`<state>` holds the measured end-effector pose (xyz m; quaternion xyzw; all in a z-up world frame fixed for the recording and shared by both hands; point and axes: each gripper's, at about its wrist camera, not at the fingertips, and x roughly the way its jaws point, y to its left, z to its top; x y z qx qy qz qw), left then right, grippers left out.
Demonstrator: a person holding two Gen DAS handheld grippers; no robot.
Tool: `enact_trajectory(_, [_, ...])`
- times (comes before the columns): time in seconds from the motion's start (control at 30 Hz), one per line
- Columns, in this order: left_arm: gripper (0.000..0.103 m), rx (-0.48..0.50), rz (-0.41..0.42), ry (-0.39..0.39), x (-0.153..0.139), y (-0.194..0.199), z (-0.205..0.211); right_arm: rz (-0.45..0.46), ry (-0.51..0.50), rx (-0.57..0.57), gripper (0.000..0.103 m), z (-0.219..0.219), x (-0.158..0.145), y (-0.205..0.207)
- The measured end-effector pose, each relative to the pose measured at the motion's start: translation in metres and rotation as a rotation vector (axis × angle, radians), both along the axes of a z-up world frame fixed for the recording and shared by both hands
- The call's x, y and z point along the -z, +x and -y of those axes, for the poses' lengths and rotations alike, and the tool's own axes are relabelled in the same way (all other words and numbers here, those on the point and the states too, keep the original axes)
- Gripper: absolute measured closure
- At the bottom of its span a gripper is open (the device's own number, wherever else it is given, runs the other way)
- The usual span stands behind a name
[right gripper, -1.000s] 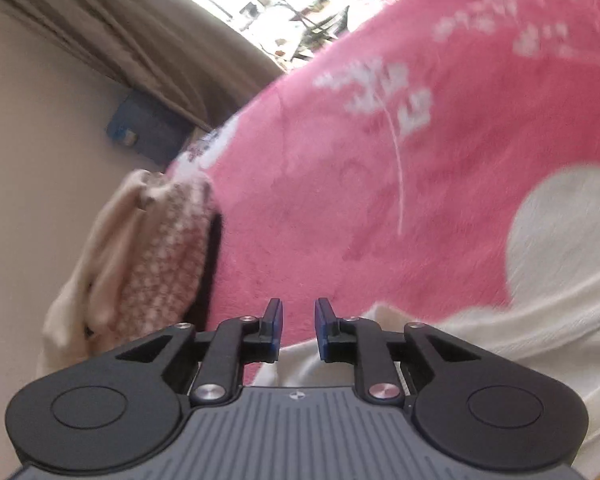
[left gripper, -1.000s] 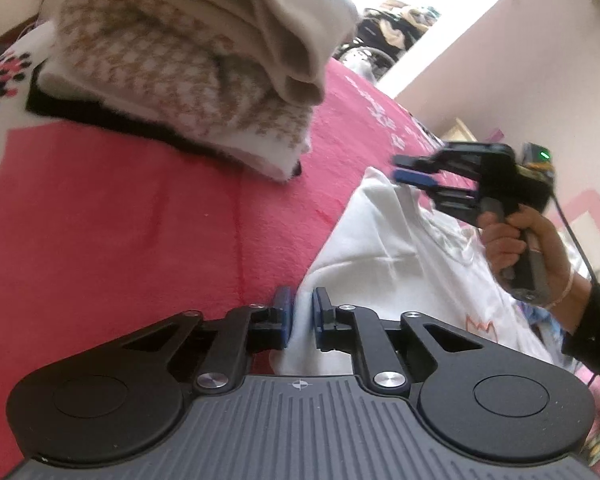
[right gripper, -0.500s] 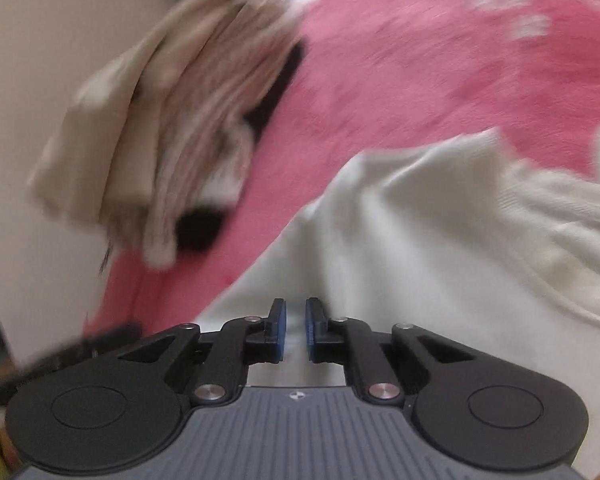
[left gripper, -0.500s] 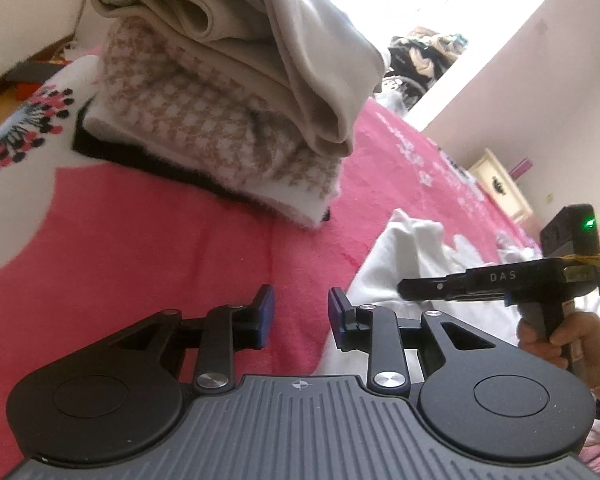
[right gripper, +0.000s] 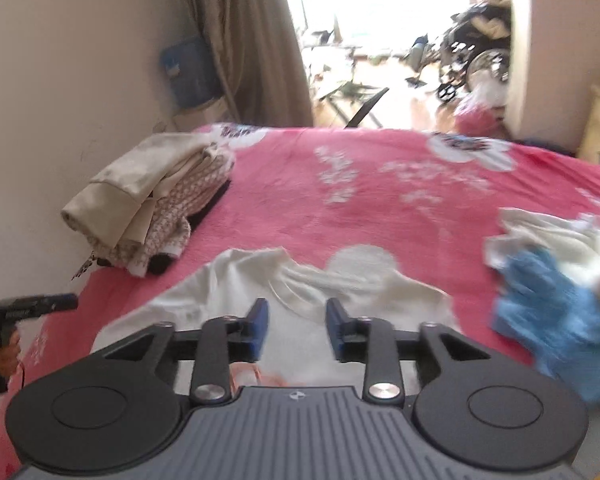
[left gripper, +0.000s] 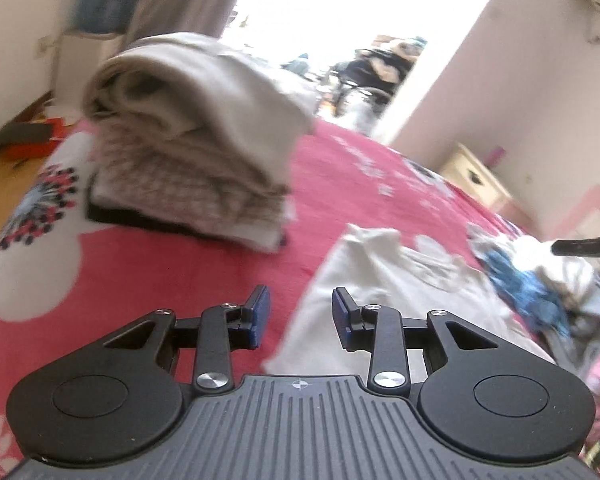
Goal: Fold clothes
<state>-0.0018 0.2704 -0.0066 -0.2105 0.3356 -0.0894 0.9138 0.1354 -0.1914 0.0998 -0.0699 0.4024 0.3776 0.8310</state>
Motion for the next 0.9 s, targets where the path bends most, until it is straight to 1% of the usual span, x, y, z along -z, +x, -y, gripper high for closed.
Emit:
enact_trajectory(0.03, [0.069,0.029,0.002,0.008,-0.003,-0.001,0.008,0.009,0.001,0.013,0.064,0.018,-0.004,-0.012])
enact_trajectory(0.1, [0.069,0.089,-0.001,0.034,-0.009,-0.005,0.024,0.006,-0.022,0.049,0.064,0.044,0.001,-0.04])
enact_trajectory(0.17, [0.068,0.164,-0.015,0.067,-0.009,-0.007,0.043,-0.004,-0.062,0.097,0.064,0.063,0.018,-0.061])
enact_trajectory(0.23, [0.068,0.238,-0.042,0.094,-0.007,-0.009,0.063,-0.046,-0.089,0.137,0.066,0.075,0.043,-0.076])
enact_trajectory(0.27, [0.068,0.278,-0.067,0.111,-0.003,-0.011,0.073,-0.069,-0.104,0.154,0.069,0.076,0.057,-0.079])
enact_trajectory(0.37, [0.068,0.352,-0.116,0.164,0.013,-0.019,0.097,-0.138,-0.147,0.205,0.074,0.08,0.1,-0.089])
enact_trajectory(0.47, [0.068,0.386,-0.14,0.22,0.03,-0.025,0.117,-0.208,-0.19,0.256,0.076,0.083,0.143,-0.099])
enact_trajectory(0.5, [0.068,0.393,-0.149,0.247,0.036,-0.026,0.124,-0.222,-0.205,0.269,0.076,0.083,0.155,-0.102])
enact_trajectory(0.53, [0.068,0.4,-0.156,0.274,0.042,-0.028,0.13,-0.216,-0.213,0.274,0.076,0.082,0.162,-0.104])
enact_trajectory(0.6, [0.068,0.41,-0.158,0.34,0.05,-0.03,0.143,-0.197,-0.195,0.283,0.076,0.083,0.162,-0.107])
enact_trajectory(0.63, [0.068,0.41,-0.15,0.363,0.051,-0.031,0.147,-0.183,-0.181,0.279,0.077,0.083,0.156,-0.108])
enact_trajectory(0.7, [0.068,0.409,-0.139,0.378,0.047,-0.031,0.152,-0.15,-0.15,0.26,0.077,0.082,0.143,-0.112])
enact_trajectory(0.77, [0.068,0.417,-0.121,0.36,0.04,-0.03,0.155,-0.105,-0.115,0.177,0.077,0.076,0.13,-0.12])
enact_trajectory(0.83, [0.068,0.444,-0.086,0.385,0.036,-0.031,0.165,-0.07,-0.107,0.067,0.077,0.057,0.125,-0.127])
enact_trajectory(0.9, [0.068,0.459,-0.07,0.412,0.037,-0.029,0.173,-0.068,-0.113,-0.031,0.077,0.037,0.13,-0.133])
